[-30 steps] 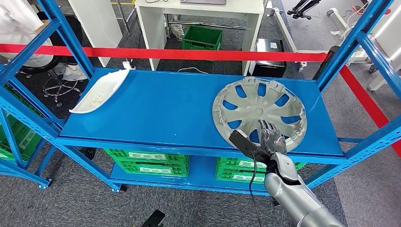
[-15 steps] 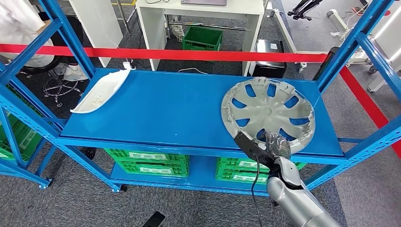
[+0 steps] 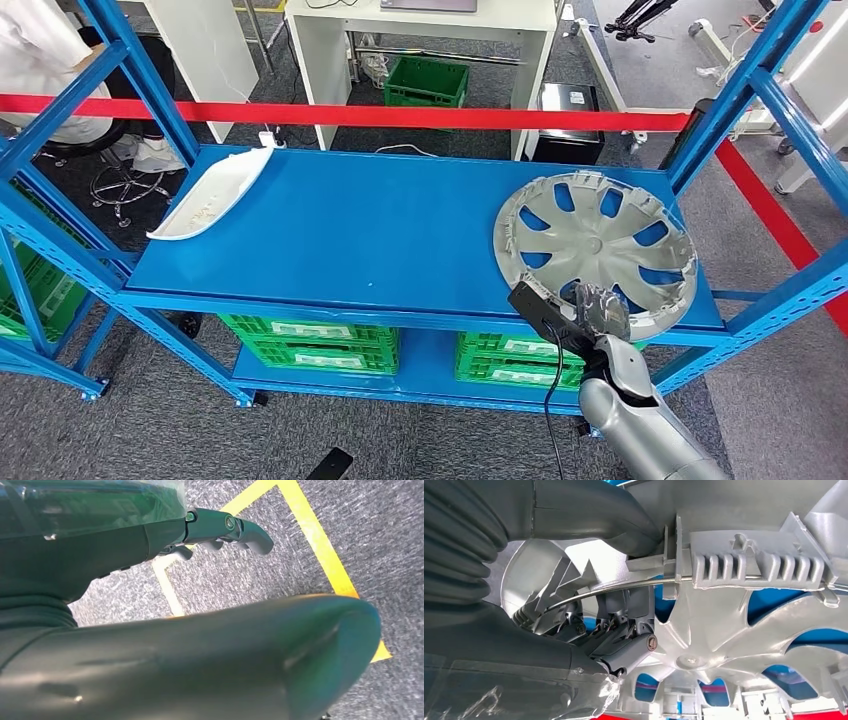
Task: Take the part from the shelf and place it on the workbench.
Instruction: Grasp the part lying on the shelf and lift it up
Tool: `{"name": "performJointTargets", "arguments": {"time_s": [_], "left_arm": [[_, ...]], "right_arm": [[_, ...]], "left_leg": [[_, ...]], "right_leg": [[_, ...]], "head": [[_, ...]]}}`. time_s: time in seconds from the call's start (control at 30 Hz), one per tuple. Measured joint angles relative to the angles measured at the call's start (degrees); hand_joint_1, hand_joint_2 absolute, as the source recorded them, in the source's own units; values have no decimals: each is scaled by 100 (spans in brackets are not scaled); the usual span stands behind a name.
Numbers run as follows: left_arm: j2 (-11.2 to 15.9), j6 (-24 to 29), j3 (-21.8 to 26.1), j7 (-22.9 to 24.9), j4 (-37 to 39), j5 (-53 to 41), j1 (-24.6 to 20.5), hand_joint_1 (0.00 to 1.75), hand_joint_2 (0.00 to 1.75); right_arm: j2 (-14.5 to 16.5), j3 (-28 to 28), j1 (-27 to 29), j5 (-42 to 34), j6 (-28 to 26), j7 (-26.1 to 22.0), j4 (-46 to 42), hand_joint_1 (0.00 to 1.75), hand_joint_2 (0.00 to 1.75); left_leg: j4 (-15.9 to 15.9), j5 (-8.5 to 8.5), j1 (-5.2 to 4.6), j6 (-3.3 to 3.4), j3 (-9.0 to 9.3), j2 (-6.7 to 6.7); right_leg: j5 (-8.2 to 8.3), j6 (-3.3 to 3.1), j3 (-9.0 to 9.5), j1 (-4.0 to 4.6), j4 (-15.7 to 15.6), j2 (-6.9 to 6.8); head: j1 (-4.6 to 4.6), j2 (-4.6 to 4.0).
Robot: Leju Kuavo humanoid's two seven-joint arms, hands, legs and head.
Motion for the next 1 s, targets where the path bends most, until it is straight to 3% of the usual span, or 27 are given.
{"name": "performJointTargets", "arguments": {"time_s": [0.53,1.0], "left_arm": [[28,30,1,-13,-4,48,29,0,0],[48,80,1,-128,-23,158,81,0,0]], "right_arm": [[39,-105,-18,-381,-265,-248,0,175,175],[-56,-479,73,-908,-535,-429,-1068,175,175]], "left_leg": [[-2,0,1,-1,-1,5],[-6,-4,1,-6,-9,6]], "right_leg": [[1,-1,-5,1,0,6],[-3,-9,-19,1,0,6]], "head": [[1,0],[1,0]]}}
